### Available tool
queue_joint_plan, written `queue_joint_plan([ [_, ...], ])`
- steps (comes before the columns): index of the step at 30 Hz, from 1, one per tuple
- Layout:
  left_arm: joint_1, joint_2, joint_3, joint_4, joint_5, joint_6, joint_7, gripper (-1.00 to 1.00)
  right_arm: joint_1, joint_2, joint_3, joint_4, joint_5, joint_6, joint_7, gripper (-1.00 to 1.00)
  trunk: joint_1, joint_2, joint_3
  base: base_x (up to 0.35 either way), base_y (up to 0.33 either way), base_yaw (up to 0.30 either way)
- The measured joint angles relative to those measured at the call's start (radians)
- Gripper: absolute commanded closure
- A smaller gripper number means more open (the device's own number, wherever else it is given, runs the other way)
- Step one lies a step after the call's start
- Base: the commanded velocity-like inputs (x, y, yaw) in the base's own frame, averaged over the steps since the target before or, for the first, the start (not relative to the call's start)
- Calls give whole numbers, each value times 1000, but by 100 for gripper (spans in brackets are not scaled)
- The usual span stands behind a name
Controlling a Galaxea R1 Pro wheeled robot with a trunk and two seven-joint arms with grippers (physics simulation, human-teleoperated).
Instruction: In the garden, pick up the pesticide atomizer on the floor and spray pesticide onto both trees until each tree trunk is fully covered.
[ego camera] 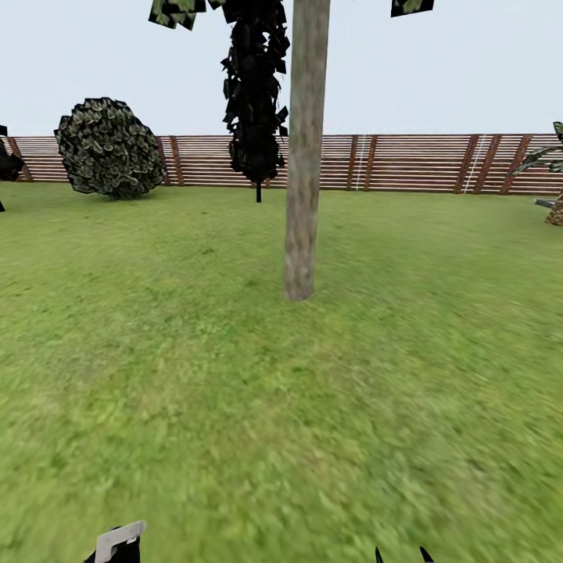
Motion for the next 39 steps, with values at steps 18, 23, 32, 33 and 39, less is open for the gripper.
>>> queue_joint_plan([
  [18,0,0,0,0,0,0,0,100,0,0,0,-1,0,0,0,-100,0,0,0,329,-109,0],
  [23,0,0,0,0,0,0,0,100,0,0,0,-1,0,0,0,-100,0,0,0,296,-137,0],
  [32,0,0,0,1,0,0,0,100,0,0,0,-1,0,0,0,-100,0,0,0,293,-140,0],
  [33,0,0,0,1,0,0,0,100,0,0,0,-1,0,0,0,-100,0,0,0,293,-140,0],
  [39,0,0,0,0,1,0,0,100,0,0,0,-1,0,0,0,-100,0,0,0,292,-140,0],
])
